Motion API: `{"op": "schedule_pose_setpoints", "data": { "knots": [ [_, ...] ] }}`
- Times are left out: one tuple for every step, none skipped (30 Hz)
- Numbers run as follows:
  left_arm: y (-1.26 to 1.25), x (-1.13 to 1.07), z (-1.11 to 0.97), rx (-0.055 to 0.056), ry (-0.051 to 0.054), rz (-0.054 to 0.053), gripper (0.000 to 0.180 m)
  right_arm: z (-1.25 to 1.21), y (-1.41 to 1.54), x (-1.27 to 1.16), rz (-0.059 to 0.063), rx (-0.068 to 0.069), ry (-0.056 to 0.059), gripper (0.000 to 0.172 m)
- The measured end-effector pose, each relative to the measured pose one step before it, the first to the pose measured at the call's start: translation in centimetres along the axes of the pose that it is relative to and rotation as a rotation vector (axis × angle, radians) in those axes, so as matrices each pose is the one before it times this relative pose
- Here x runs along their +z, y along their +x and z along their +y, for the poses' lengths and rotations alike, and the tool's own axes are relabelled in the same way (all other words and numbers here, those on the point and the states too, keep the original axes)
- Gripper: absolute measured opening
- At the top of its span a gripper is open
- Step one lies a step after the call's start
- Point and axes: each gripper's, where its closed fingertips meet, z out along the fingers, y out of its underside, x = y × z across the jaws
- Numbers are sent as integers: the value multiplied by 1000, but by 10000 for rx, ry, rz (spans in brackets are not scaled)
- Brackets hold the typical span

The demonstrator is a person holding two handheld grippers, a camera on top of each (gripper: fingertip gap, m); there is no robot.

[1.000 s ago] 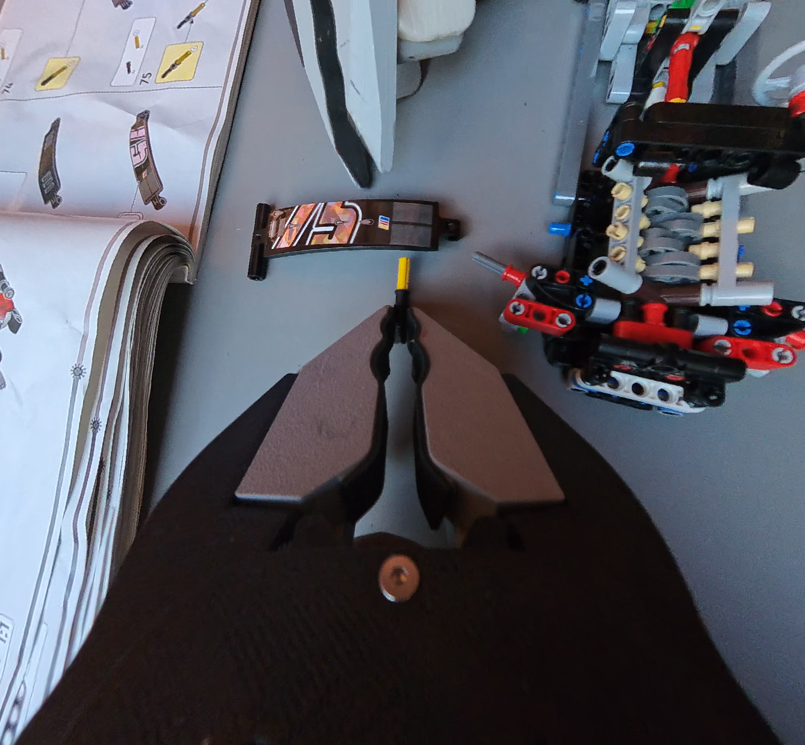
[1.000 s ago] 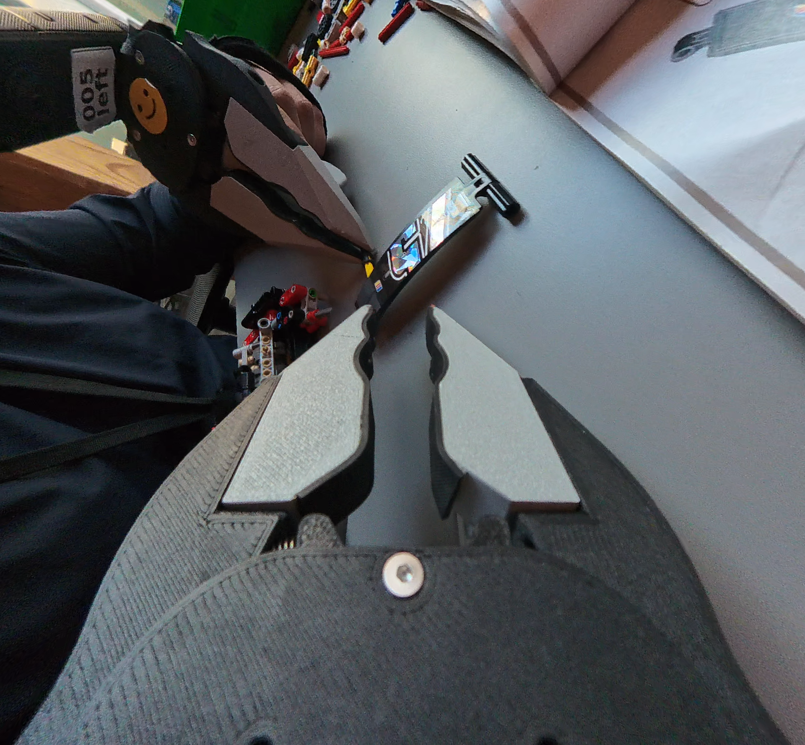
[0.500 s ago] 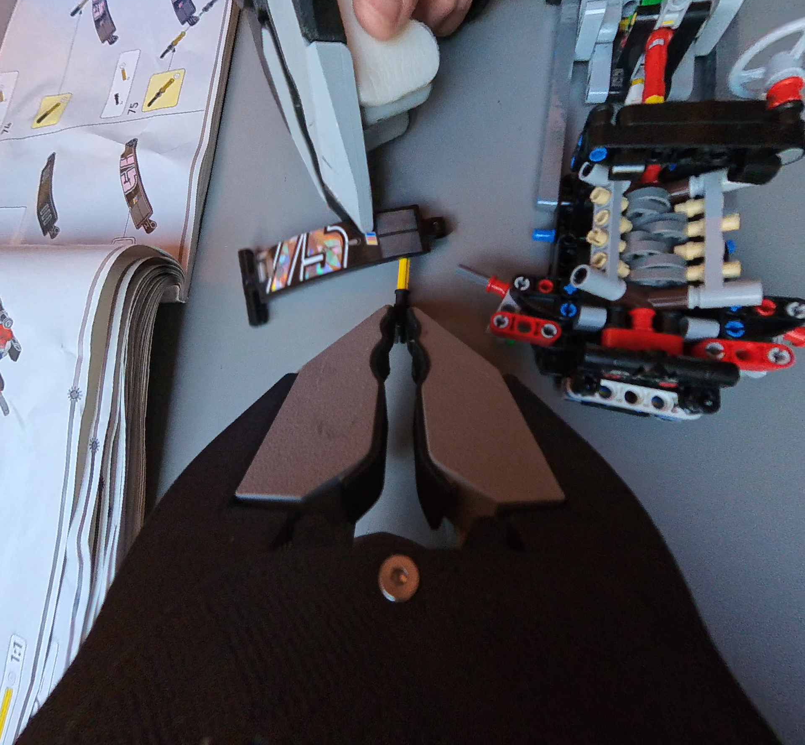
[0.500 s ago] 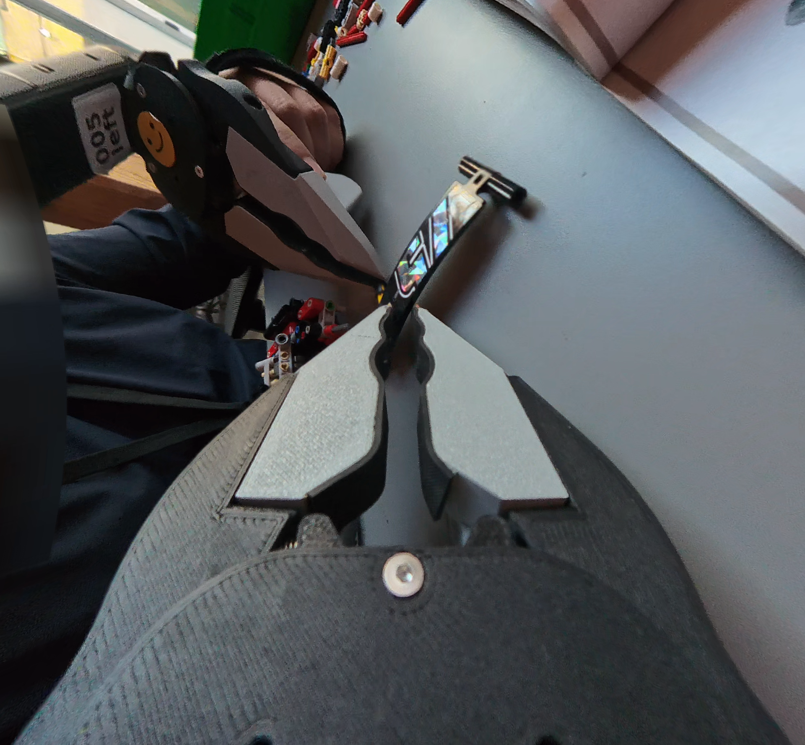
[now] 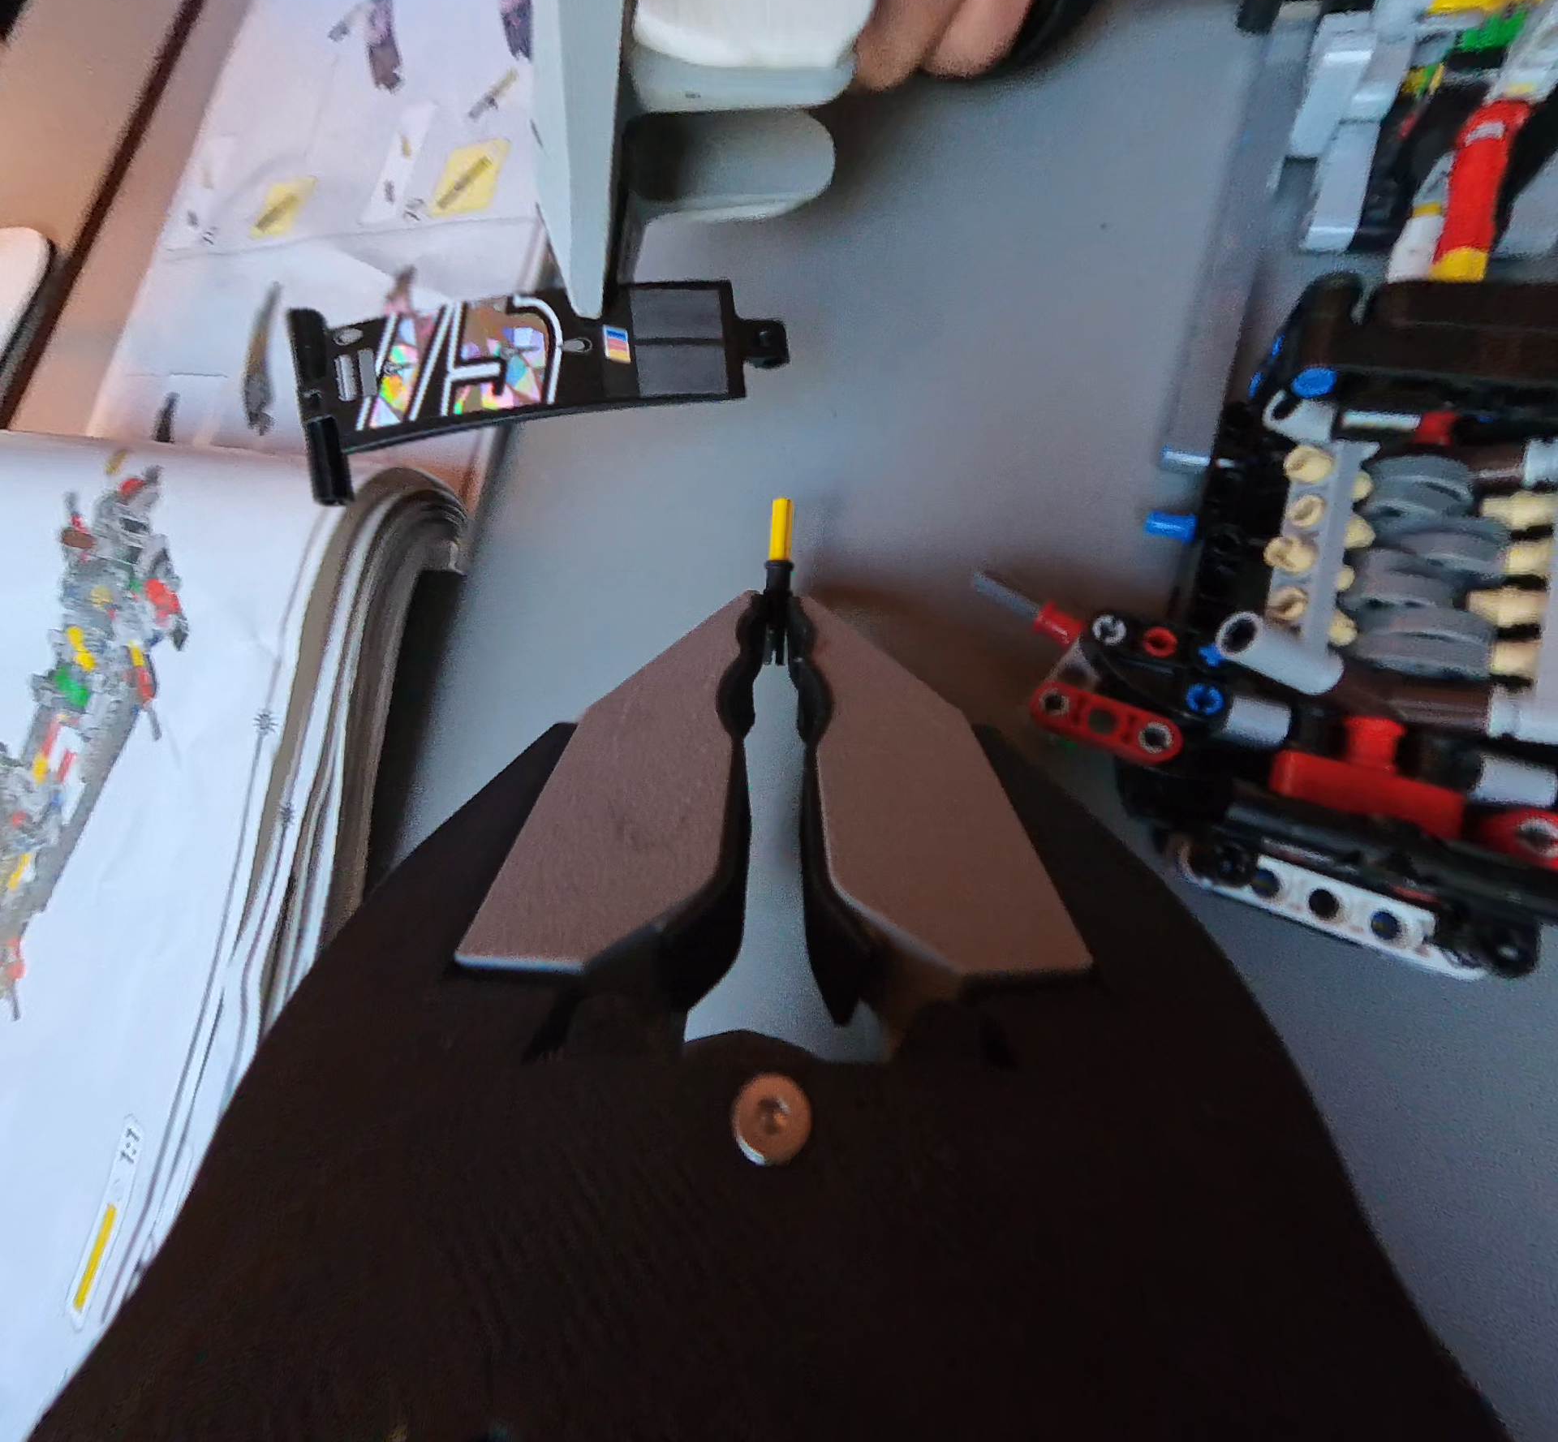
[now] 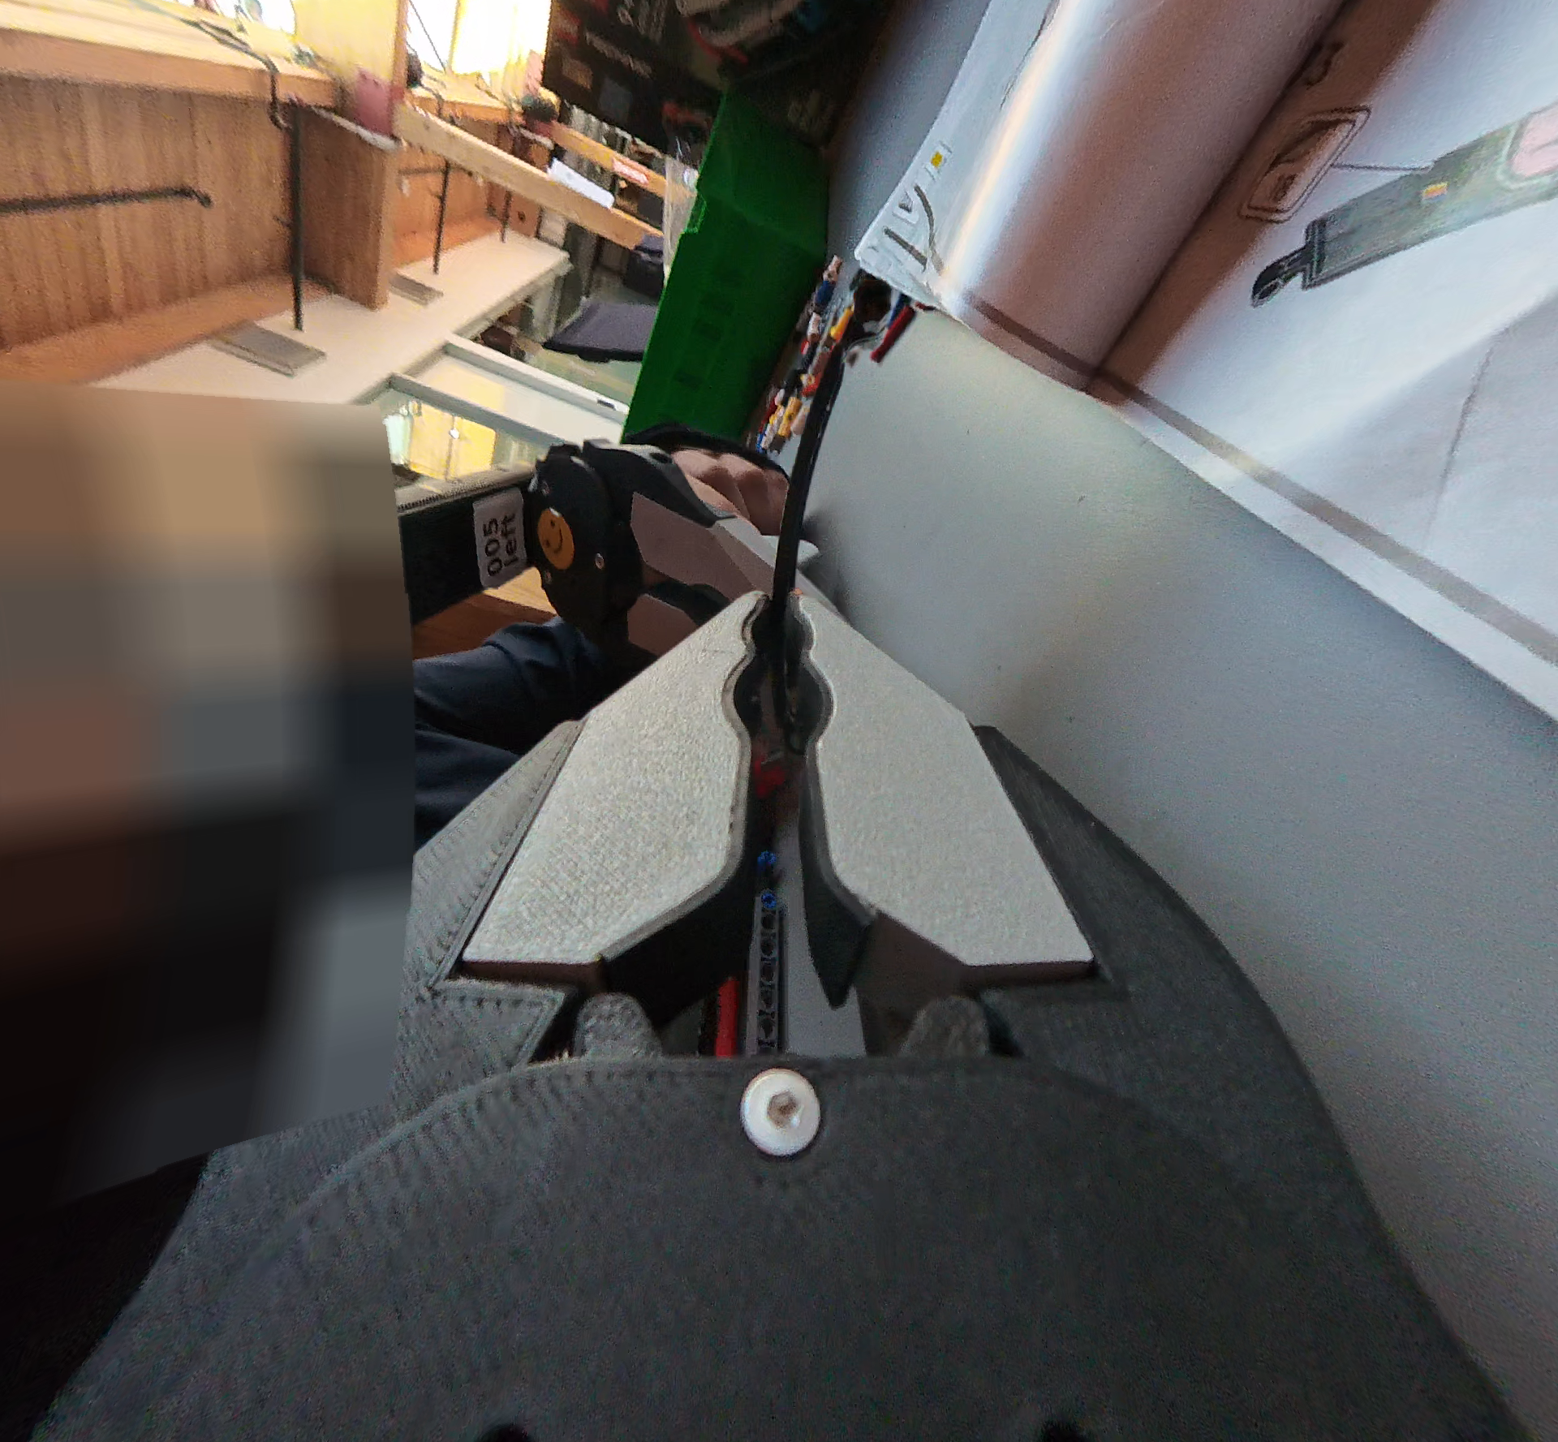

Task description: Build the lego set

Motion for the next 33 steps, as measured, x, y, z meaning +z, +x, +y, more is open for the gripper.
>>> {"op": "schedule_pose_setpoints", "data": {
  "knots": [
    [30, -44, -502, -5, 235, -73, 2, -220, -129, 6, -90, 21, 171, 0],
    [103, -31, -512, -56, 238, -9, 2, -174, -130, -12, -77, 26, 144, 0],
    [-83, -31, -450, -106, 197, -113, 2, -97, -114, 5, -70, 29, 85, 0],
    [-6, 12, -369, -89, 160, -42, 2, -18, -148, 4, -108, 48, 25, 1],
    [-27, 23, -287, -71, 117, -51, 2, -51, -162, -11, -127, 73, 55, 1],
    [-111, 37, -194, -52, 76, -99, 2, -78, -71, -25, -72, 51, 75, 0],
    [-110, 40, -117, -29, 31, -86, 2, 27, 6, -17, -13, 30, -5, 0],
    [-57, 53, -47, -8, 2, -60, 2, 27, 11, 6, -7, 10, -12, 0],
    [-18, 18, -74, 1, 26, -40, 2, 63, 52, 20, 21, -2, -25, 0],
    [86, 8, -121, 11, 59, 17, 2, 106, 145, 50, 95, -37, -54, 0],
    [24, -9, -68, 4, 29, -26, 2, 113, 193, 71, 143, -71, -64, 0],
    [-12, -31, -37, 21, 10, -46, 2, 51, 155, 57, 130, -79, -30, 0],
    [22, -26, -16, 16, 4, -11, 2, -18, 55, 31, 71, -57, 6, 0],
    [-3, -21, 18, -17, -7, -16, 2, 8, 21, 9, 28, -22, -6, 0],
    [3, -15, -13, -31, 19, 1, 2, 0, -4, 0, -3, 9, 8, 0],
    [29, -9, 5, -43, 9, 15, 2, -30, 29, -20, -5, 24, 30, 0],
    [9, 9, 0, -29, 12, 2, 2, -15, 28, -3, -3, 25, 22, 0],
    [-46, 2, 8, -37, 1, -30, 2, -36, 3, 4, -15, 23, 34, 0],
    [-45, -3, -1, -43, 1, -30, 2, -24, -48, 28, -36, 19, 27, 0],
    [-31, -24, -71, -59, 40, -23, 2, -24, -101, 48, -54, 3, 36, 0],
    [-15, -13, -88, -95, 47, -10, 2, -59, -152, 45, -76, 2, 62, 0],
    [28, -28, -139, -117, 71, 10, 2, -24, -161, 54, -80, 16, 43, 0],
    [-21, -44, -182, -115, 98, -29, 2, -98, -168, 39, -68, -9, 92, 0],
    [-53, -48, -220, -100, 124, -48, 2, -143, -169, 13, -51, -42, 134, 0],
    [-75, -68, -192, -94, 108, -58, 1, -164, -210, -9, -65, -62, 133, 0],
    [-147, -79, -201, -109, 135, -82, 1, -236, -265, -27, -84, -81, 177, 0],
    [-143, -100, -255, -116, 179, -63, 1, -242, -192, -68, -47, -69, 178, 0],
    [-187, -94, -198, -135, 154, -60, 1, -245, -146, -91, -25, -75, 176, 0],
    [-212, -99, -176, -126, 145, -60, 1, -256, -150, -126, -25, -96, 186, 0],
    [-186, -79, -172, -103, 133, -46, 1, -241, -109, -120, -3, -97, 174, 0],
    [-222, -75, -175, -84, 134, -85, 1, -257, -140, -122, -27, -98, 193, 0],
    [-190, -65, -236, -61, 151, -96, 2, -327, -195, -116, -70, -85, 259, 0],
    [-154, -35, -190, -3, 111, -91, 2, -222, -179, -64, -91, -27, 225, 0]
  ]
}}
